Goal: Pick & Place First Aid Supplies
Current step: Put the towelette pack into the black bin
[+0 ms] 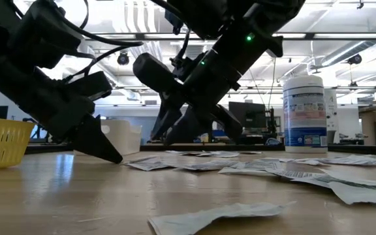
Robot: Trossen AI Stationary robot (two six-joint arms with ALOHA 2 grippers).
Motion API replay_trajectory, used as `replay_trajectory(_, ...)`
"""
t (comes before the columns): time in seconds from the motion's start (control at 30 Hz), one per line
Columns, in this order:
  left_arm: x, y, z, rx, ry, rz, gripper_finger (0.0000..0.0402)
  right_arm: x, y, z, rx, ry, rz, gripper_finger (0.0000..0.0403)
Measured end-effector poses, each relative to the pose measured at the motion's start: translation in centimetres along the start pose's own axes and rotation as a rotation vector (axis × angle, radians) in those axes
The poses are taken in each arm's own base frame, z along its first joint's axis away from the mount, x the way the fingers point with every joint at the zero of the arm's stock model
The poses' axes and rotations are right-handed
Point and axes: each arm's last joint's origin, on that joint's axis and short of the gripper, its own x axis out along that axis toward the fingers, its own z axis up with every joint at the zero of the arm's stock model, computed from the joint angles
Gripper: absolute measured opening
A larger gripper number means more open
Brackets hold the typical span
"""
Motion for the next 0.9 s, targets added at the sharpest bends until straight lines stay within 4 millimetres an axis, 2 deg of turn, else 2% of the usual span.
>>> replay_trajectory(0.3,0.0,0.1,-0.1,0.003,0.008,0.000,0.0078,0.4,-0.4,0.4,0.080,0.111,0.035,0.0130)
replay_trajectory(0.67,0.0,0.0,-0.1,0.005,0.012,-0.004,0.0078,0.8,-1.6,-0.2,0.130,0.148,0.008,0.0130)
replay_trajectory(0.9,-0.1,-0.2,-0.2,-0.033,0.002,-0.018,0.0078,0.8,-1.7,-0.3,0.151,0.167,0.021,0.0123)
